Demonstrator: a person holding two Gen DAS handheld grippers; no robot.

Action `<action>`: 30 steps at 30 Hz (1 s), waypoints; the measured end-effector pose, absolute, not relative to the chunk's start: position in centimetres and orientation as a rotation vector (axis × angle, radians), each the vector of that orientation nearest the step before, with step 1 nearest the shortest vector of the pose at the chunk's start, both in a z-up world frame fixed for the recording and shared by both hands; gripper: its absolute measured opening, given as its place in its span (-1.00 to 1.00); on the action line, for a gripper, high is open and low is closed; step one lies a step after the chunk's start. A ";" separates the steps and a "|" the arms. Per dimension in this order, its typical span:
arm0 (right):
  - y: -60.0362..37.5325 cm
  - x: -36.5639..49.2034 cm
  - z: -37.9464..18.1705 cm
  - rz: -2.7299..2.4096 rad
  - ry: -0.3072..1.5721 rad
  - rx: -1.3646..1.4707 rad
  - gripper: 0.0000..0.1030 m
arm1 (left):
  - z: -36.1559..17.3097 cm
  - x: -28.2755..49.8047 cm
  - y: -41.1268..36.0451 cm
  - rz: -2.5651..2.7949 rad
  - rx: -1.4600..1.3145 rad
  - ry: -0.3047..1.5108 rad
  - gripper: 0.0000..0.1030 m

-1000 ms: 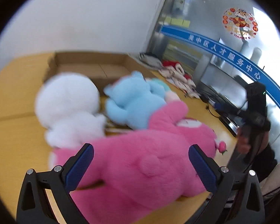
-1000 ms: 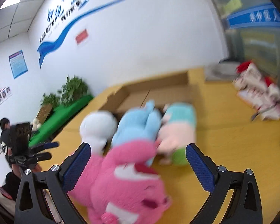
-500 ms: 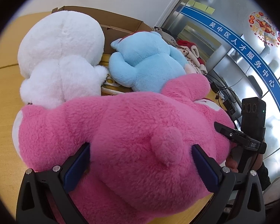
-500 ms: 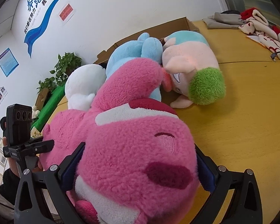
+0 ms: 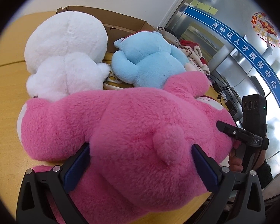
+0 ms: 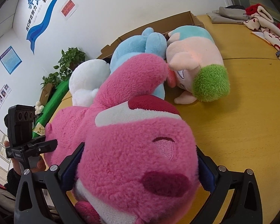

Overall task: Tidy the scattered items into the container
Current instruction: 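Lift the pink bear off the plush pile with both grippers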

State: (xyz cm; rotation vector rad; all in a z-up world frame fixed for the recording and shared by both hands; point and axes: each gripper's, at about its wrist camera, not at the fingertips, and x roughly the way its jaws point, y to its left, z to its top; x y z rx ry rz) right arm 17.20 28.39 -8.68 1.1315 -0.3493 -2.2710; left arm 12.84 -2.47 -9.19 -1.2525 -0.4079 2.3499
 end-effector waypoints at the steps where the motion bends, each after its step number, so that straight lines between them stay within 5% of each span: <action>1: 28.4 17.2 -8.5 -2.261 -0.346 1.139 1.00 | -9.3 12.9 -2.7 2.339 -1.262 -0.416 0.99; 15: 28.6 17.6 -8.3 -2.154 -0.254 1.301 1.00 | -9.3 13.3 -1.8 2.286 -1.346 -0.342 0.96; 22: 26.2 16.7 -8.1 -2.187 -0.187 1.299 0.98 | -8.2 13.6 -2.0 2.297 -1.347 -0.357 0.46; 30: 26.1 18.2 -6.0 -2.245 -0.187 1.218 0.67 | -6.6 14.8 -1.6 2.326 -1.291 -0.300 0.22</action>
